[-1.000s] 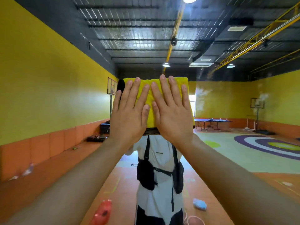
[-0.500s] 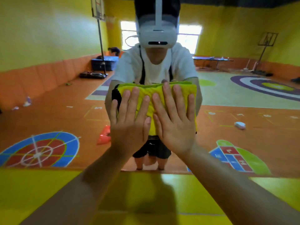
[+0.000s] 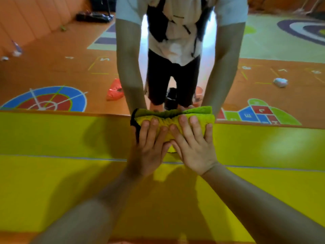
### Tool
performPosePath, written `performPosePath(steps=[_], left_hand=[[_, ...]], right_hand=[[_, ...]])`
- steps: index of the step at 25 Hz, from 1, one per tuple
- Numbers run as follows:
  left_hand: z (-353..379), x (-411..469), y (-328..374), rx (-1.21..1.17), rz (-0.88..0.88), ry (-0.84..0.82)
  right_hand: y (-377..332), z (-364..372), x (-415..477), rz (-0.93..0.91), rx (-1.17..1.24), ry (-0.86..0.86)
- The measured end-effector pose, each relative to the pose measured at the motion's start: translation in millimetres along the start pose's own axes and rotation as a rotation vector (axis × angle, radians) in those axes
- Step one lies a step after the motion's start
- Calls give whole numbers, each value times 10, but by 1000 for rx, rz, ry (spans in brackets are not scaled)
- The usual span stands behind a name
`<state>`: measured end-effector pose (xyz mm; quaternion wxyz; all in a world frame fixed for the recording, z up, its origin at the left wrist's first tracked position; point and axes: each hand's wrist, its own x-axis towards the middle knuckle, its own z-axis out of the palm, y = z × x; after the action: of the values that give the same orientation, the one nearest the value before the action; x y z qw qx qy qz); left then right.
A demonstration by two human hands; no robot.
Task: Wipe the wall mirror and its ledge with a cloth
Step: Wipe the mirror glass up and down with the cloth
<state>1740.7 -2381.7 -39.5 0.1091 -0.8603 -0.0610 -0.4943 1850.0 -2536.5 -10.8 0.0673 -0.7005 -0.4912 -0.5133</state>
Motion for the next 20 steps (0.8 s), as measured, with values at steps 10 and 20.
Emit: performPosePath(steps=[10, 20], left_hand=[[310, -861, 293, 110, 123, -153], [581, -348, 1283, -28, 55, -81]], right_hand=[[-202, 223, -1065, -22, 93, -158], [533, -65, -1412, 149, 122, -198]])
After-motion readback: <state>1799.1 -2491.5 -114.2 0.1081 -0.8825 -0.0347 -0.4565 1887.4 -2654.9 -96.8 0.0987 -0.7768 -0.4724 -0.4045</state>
